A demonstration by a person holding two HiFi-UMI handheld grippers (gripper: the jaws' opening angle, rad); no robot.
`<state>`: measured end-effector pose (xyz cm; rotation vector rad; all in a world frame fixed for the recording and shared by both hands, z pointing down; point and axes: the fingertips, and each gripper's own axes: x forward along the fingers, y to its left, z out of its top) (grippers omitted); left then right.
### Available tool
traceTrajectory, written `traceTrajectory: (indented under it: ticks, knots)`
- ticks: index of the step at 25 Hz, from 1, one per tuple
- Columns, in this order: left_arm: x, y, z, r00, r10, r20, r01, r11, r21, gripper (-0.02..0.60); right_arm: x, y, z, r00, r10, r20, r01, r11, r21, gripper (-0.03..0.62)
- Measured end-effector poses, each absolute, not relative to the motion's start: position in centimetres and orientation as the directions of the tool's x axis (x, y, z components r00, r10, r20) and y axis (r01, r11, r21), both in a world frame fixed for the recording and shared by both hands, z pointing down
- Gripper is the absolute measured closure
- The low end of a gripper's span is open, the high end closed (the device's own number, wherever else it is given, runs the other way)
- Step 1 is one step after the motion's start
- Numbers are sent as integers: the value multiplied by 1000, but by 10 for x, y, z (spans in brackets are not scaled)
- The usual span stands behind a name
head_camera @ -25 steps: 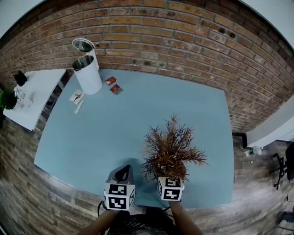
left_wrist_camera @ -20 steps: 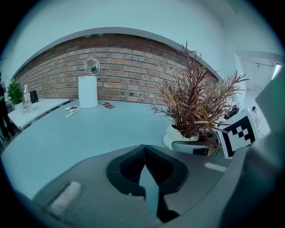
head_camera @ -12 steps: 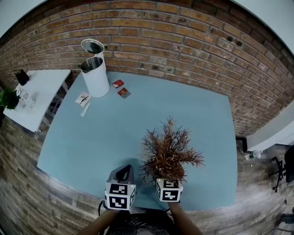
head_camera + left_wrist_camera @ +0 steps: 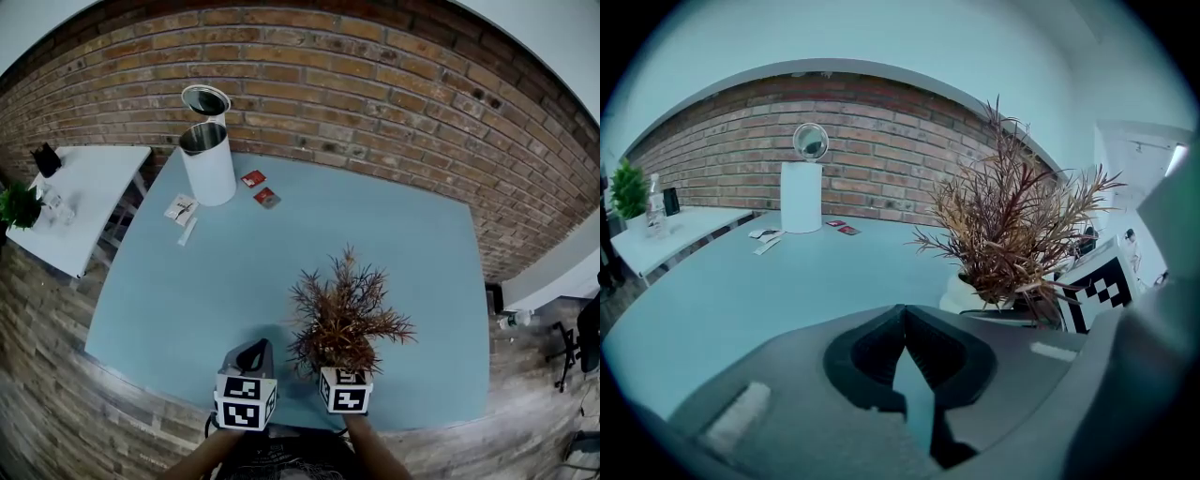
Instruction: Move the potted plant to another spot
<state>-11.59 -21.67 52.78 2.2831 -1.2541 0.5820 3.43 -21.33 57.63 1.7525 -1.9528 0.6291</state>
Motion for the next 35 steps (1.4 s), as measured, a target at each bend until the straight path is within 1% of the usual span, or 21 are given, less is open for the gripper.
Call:
traceTrajectory:
  ticks: [14,35]
  knots:
    - [-170,-227,525,502,-655,566,-854,-481,200,581,-20,-224,576,-96,-794,600,-995,87,-44,131]
    - [-272,-228,518,444,-706,553,-892,-405,199,581,-119,-241,578,-155,-784,601,-986,162,-43,131]
